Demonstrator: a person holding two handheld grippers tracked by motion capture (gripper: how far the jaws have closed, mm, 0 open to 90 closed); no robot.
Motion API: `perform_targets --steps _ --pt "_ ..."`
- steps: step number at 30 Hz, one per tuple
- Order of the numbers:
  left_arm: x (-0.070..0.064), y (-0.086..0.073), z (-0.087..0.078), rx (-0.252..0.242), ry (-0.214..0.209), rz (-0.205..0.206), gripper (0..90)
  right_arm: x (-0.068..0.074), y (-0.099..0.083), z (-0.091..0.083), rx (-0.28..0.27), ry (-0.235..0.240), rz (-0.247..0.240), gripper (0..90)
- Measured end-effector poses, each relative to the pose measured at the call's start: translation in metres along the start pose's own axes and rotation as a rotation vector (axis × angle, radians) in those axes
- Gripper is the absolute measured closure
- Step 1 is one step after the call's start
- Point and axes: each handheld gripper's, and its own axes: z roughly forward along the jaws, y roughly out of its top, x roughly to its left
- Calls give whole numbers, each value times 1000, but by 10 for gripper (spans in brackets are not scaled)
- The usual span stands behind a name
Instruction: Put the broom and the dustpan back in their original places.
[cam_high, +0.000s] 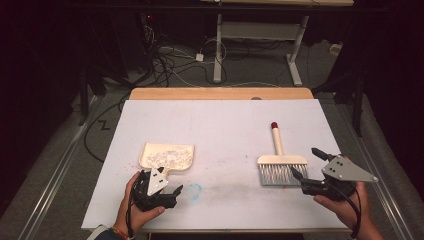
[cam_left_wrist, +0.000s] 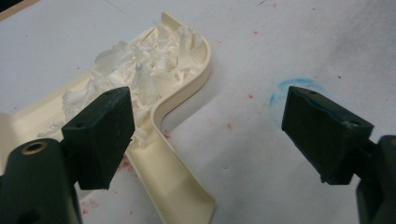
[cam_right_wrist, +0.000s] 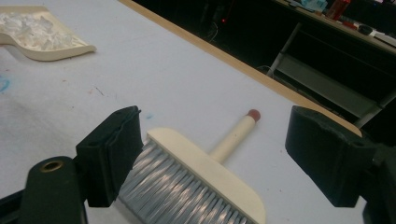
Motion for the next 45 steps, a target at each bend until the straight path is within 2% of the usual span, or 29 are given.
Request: perform_targets --steps 6,9,14,16,19,23,25,27,28,36,43,45 --pt "0 0 0 4 5 2 163 0 -12 -3 1 14 4 193" --pt "0 0 1 14 19 8 163 -1 -19 -4 6 6 9 193" --pt "1 -1 1 12 17 -1 163 -3 -32 -7 6 -2 23 194" --pt "1 -1 1 9 19 0 163 -2 -38 -8 18 -15 8 194" --pt "1 -2 1 13 18 1 163 -3 -46 -8 24 -9 20 193" --pt "2 -1 0 2 18 0 163 -2 -59 -10 35 -22 25 194" --pt "1 0 -1 -1 16 5 163 -1 -64 -11 34 -22 47 196" --pt "-1 0 -1 -7 16 6 163 2 -68 -13 42 -19 36 195" --pt "-1 0 -1 -7 13 7 163 3 -70 -13 49 -30 25 195" --pt "-1 1 -2 -4 15 9 163 3 -72 -13 56 -13 33 196" --pt "1 -2 -4 -7 13 4 163 1 -71 -17 50 -31 47 199" --pt "0 -2 -5 -11 11 4 163 2 -70 -18 49 -39 36 199"
